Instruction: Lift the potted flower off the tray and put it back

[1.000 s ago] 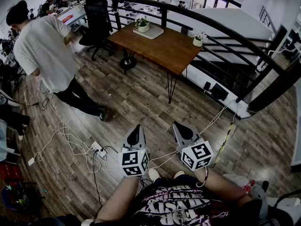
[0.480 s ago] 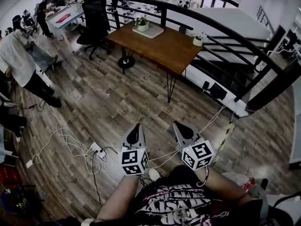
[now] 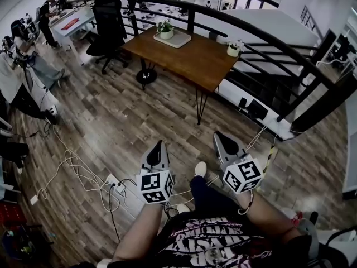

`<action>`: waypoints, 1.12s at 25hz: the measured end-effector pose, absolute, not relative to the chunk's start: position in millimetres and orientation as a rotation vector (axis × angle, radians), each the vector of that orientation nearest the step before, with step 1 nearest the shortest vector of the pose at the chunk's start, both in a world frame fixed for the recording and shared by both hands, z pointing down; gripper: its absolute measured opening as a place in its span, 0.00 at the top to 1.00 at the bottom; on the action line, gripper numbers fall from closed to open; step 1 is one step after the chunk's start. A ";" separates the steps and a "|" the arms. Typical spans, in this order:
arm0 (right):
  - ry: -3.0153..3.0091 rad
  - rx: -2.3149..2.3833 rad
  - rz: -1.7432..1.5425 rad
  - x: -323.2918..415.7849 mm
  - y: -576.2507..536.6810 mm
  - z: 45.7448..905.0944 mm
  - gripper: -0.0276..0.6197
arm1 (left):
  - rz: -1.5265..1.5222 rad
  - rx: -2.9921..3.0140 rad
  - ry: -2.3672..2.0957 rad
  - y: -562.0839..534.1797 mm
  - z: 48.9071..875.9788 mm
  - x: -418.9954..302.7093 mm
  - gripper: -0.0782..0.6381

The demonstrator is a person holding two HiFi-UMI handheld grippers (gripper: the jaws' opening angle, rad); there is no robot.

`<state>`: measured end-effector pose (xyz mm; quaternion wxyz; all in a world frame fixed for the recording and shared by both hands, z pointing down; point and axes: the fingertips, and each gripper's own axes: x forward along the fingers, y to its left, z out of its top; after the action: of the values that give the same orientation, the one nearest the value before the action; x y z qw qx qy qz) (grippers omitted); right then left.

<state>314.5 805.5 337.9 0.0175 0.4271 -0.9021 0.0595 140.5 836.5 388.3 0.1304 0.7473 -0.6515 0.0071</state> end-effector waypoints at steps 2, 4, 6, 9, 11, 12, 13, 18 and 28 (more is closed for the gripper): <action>-2.812 1.329 0.174 310.9 785.0 335.8 0.96 | 0.020 2.174 -1.913 814.3 383.1 134.8 0.88; -2.813 1.331 0.179 306.7 763.9 338.3 0.96 | 0.032 2.182 -1.920 791.5 379.4 131.6 0.88; -2.806 1.338 0.174 303.4 742.7 342.3 0.96 | 0.052 2.202 -1.916 769.6 377.3 131.5 0.88; -2.809 1.337 0.180 297.2 706.5 349.0 0.96 | 0.076 2.213 -1.930 733.6 377.9 125.9 0.88; -2.813 1.322 0.171 292.4 680.3 352.3 0.96 | 0.089 2.213 -1.944 705.9 378.3 120.7 0.88; -2.813 1.312 0.167 290.3 667.1 353.9 0.96 | 0.097 2.212 -1.950 691.7 378.6 118.5 0.88; -2.814 1.302 0.171 288.7 653.6 355.9 0.96 | 0.107 2.209 -1.954 677.3 379.3 116.4 0.88; -2.821 1.274 0.186 291.2 572.4 364.6 0.96 | 0.128 2.185 -1.966 593.9 385.6 115.3 0.88; -2.853 1.206 0.259 292.9 449.3 370.6 0.96 | 0.111 2.127 -2.030 460.6 379.9 115.2 0.88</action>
<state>292.9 449.3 370.6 0.0166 0.3880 -0.9178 0.0832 115.2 460.6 379.9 0.0995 0.7192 -0.6867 0.0375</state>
